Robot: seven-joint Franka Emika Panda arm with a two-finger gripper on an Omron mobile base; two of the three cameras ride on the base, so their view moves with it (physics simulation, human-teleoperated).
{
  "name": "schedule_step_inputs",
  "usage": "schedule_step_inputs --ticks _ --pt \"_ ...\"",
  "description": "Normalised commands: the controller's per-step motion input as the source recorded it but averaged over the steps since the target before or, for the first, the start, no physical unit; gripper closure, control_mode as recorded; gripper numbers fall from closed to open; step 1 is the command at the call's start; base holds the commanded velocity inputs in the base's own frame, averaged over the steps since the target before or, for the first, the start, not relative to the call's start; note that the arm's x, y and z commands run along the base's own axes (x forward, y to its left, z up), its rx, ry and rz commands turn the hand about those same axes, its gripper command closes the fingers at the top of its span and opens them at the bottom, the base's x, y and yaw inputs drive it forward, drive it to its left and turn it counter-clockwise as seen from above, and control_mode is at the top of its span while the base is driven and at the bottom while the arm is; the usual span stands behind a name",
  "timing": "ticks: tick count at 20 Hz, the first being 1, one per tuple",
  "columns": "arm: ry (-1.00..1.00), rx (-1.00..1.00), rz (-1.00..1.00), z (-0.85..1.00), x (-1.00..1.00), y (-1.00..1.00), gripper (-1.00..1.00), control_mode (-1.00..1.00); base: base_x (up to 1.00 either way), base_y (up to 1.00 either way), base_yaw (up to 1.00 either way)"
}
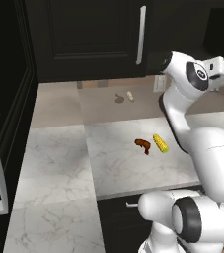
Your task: Pick the pan from the cabinet and place it on the stove. Then turn on the stove burner for the pan.
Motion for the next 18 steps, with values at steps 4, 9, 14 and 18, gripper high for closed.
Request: schedule_step_inputs --ticks 4,9,14,18 --pt "-0.48 0.11 0.23 -0.01 0.01 0.91 -1.0 -1.0 0.0 0.0 0.0" --pt "-0.45 0.12 0.31 0.0 0.13 0.78 -1.0 -1.0 0.0 0.0 0.0" --pt "-0.38 0.1 0.34 0.0 0.24 0.72 -1.0 -1.0 0.0 0.0 0.0" --pt "-0.37 0.08 0.31 0.0 0.38 0.55 -1.0 -1.0 0.0 0.0 0.0"
